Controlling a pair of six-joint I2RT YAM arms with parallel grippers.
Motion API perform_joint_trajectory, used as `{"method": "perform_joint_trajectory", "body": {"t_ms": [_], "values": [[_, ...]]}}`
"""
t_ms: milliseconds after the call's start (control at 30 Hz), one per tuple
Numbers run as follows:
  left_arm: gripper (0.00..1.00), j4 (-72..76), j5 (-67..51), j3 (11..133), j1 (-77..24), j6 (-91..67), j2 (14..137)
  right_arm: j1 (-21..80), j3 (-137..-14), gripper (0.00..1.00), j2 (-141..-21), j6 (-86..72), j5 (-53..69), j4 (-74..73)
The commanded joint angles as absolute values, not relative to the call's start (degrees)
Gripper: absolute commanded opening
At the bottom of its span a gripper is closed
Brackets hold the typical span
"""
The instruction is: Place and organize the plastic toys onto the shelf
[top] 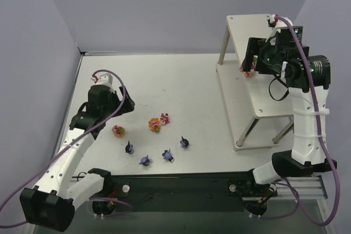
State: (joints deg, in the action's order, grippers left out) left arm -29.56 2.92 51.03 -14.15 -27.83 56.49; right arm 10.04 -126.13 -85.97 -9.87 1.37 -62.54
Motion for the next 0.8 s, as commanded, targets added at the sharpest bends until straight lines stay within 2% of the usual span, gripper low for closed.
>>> {"method": "perform_joint_trajectory", "body": {"t_ms": [0,133,300,567,700,767], "values": [[0.97,-26.89,2.37,50.98,-13.89,-27.86,56.07,9.49,-119.99,0.75,-81.66,-6.25,3.07,-58.64],[0.97,-26.63,1.94,50.89,-13.8,-28.12,56.25,9.49,-112.25,0.76,-78.14,-3.87,5.01,-53.53],[0.96,-26.46,1.32,50.89,-13.89,-28.3,56.34,9.32,-106.8,0.73,-76.64,-0.62,5.53,-48.71],[0.97,-26.46,1.23,51.33,-13.89,-28.39,56.43,6.08,-105.38,0.69,-77.52,3.16,7.64,-44.47],[0.97,-26.63,1.23,52.03,-13.8,-28.3,56.51,5.01,-105.03,0.62,-77.96,3.69,10.01,-43.24],[0.97,-26.63,1.49,52.12,-13.8,-28.3,56.6,4.92,-104.42,0.55,-77.78,3.78,11.33,-43.16]]}}
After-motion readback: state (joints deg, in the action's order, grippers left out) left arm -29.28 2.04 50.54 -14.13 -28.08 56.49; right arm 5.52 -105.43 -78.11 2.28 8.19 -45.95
